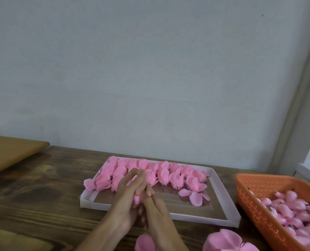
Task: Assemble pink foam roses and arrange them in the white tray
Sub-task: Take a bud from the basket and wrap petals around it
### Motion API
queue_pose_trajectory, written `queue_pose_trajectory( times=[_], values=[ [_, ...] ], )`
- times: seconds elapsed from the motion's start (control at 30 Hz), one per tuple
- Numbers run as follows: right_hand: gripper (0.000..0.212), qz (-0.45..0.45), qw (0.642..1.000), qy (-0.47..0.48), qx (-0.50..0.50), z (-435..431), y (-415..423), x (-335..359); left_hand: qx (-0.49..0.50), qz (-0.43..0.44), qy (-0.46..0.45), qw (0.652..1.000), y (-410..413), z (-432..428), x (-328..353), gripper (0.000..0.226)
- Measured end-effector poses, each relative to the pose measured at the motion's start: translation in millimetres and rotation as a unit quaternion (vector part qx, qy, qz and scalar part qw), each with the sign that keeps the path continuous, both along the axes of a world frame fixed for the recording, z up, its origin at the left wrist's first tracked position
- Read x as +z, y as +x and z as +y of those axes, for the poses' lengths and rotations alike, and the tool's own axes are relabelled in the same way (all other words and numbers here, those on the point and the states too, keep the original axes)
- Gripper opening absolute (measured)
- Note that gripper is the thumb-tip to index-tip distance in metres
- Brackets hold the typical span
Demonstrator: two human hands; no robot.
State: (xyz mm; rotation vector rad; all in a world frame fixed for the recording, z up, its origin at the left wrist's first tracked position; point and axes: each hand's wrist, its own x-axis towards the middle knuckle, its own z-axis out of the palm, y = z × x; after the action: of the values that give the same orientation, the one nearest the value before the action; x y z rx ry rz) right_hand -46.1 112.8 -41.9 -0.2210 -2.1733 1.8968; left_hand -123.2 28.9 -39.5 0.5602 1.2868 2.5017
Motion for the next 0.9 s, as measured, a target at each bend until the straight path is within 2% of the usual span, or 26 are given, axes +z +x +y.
queue_pose_trajectory(
  times=[0.07,0.1,0.17,0.3,0.43,0.5,0.57,0.63,0.67,0.77,0.9],
  values=[
    [0.026,0.042,0.99,0.132,-0.035,3,4,-2,0.005,-0.003,0.019,1.0,0,0,1,0.054],
    [0.028,0.083,0.981,0.164,-0.058,4,5,-5,0.01,-0.006,0.025,1.0,0,-1,3,0.054],
    [0.032,0.14,0.973,0.167,-0.076,5,5,-7,0.029,-0.022,0.035,0.999,0,-1,7,0.051],
    [0.038,0.16,0.964,0.193,-0.084,3,1,-9,0.056,-0.052,0.044,0.996,1,0,7,0.027],
    [0.049,0.179,0.961,0.172,-0.121,5,-1,-12,0.044,-0.054,0.014,0.997,7,7,3,0.033],
    [0.043,0.192,0.959,0.166,-0.125,7,-2,-13,0.038,-0.051,0.009,0.998,9,10,2,0.031],
    [0.029,0.175,0.967,0.135,-0.125,8,-3,-10,0.025,-0.049,0.014,0.998,8,8,1,0.034],
    [0.009,0.128,0.987,0.053,-0.083,6,-3,-6,0.0,-0.034,0.003,0.999,5,2,1,0.044],
    [0.006,0.095,0.994,-0.001,-0.046,4,-2,-2,-0.017,-0.019,-0.013,1.0,4,-1,2,0.05],
    [0.022,0.037,0.993,-0.112,0.017,3,-4,4,-0.041,0.0,-0.033,0.999,0,-5,1,0.059],
    [0.007,0.047,0.991,-0.124,0.018,-4,-4,4,0.049,-0.014,-0.025,0.998,-4,-3,-1,0.042]
  ],
)
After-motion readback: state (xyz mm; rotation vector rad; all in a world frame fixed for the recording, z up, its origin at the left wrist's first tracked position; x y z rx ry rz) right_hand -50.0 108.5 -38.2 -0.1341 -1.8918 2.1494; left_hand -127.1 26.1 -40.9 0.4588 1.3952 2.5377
